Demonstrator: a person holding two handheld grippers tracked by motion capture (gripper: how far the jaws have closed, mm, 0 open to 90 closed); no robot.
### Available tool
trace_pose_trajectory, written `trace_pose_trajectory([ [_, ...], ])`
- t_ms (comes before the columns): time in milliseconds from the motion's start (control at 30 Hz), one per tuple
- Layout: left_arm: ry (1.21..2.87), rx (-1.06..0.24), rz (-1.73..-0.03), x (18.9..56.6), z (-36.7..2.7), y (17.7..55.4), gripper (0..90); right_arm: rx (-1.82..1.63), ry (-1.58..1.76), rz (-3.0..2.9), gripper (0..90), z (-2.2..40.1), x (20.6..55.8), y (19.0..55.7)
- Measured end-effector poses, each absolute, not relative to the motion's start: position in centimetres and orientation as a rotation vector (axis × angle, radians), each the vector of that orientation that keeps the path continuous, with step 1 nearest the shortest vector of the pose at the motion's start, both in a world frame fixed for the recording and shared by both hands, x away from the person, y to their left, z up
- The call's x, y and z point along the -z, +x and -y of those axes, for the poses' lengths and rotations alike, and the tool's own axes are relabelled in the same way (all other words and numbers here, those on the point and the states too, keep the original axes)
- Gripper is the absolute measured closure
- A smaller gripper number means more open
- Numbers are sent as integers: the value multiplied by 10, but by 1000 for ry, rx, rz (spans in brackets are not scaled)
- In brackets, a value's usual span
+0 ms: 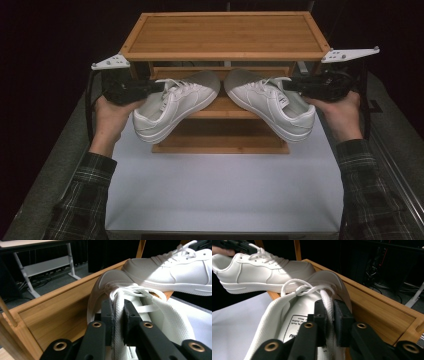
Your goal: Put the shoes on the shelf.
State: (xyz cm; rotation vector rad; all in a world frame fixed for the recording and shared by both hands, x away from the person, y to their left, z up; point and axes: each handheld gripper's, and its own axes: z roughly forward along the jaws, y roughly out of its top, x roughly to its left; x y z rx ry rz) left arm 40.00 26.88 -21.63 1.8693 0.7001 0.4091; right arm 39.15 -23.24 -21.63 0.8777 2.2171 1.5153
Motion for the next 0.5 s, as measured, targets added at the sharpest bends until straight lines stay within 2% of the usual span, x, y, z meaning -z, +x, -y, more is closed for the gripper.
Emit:
trace_pose_trajectory([
  [133,1792,-391,-706,214,-275,400,725,-1535,882,-2186,737,232,215,391],
  [233,1773,-397,-703,212,-279,398,639,-1562,896,-2160,665,235,212,390],
  [500,1754,-410,-687,200,-290,384,390,-1605,917,-2101,415,248,201,378],
])
